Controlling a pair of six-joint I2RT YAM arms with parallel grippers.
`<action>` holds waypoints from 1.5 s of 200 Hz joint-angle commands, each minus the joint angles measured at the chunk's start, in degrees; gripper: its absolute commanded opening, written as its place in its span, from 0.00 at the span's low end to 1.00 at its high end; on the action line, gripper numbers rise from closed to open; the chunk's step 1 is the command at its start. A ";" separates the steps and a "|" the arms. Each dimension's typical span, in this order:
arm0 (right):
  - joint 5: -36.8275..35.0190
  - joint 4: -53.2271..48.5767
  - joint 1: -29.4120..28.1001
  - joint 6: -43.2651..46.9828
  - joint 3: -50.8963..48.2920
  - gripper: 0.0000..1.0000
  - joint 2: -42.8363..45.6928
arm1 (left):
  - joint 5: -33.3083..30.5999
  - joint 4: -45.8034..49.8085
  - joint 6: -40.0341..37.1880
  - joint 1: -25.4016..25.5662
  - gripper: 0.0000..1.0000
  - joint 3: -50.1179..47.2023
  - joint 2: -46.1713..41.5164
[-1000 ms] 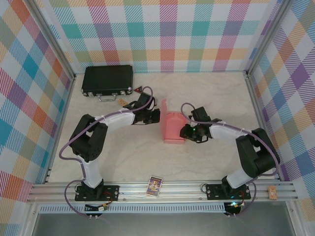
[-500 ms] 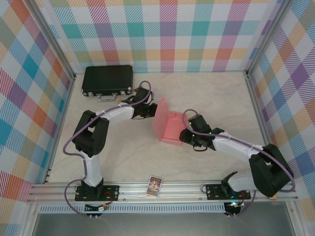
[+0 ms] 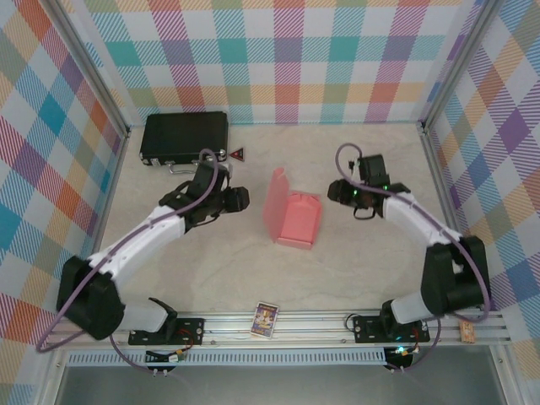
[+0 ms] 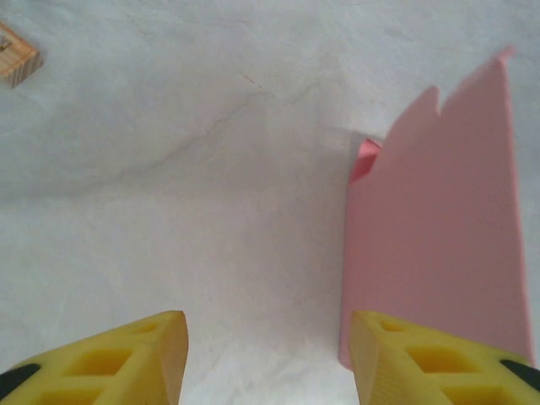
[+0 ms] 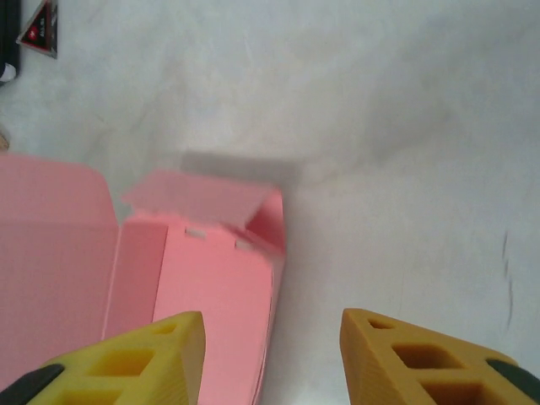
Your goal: Fold the paper box
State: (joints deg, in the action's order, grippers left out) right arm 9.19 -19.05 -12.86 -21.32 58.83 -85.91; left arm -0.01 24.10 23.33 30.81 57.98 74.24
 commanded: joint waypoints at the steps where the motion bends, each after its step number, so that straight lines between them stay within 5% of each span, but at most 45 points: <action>1: 8.25 -4.24 1.92 12.65 8.85 0.49 -8.65 | 0.35 2.69 2.42 3.86 0.58 -4.28 -5.64; 67: 22.57 -16.01 3.74 24.56 35.55 0.50 -33.21 | 1.18 -7.30 5.45 13.41 0.71 -10.08 -5.56; 128: 28.86 -22.96 1.63 26.42 43.48 0.51 -41.64 | 1.41 -14.71 4.60 15.48 0.72 -7.66 4.72; 229: 25.01 -21.44 1.26 24.15 36.74 0.48 -40.00 | -11.39 -7.71 2.76 15.88 0.72 -10.35 -6.76; 300: 20.60 -18.08 2.55 18.14 32.49 0.52 -37.07 | -0.14 -2.40 -0.26 15.97 0.69 -16.32 -14.75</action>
State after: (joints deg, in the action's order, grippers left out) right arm 31.11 -38.20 -11.14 0.21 91.39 -125.08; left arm -5.37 18.63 24.77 46.15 43.81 61.69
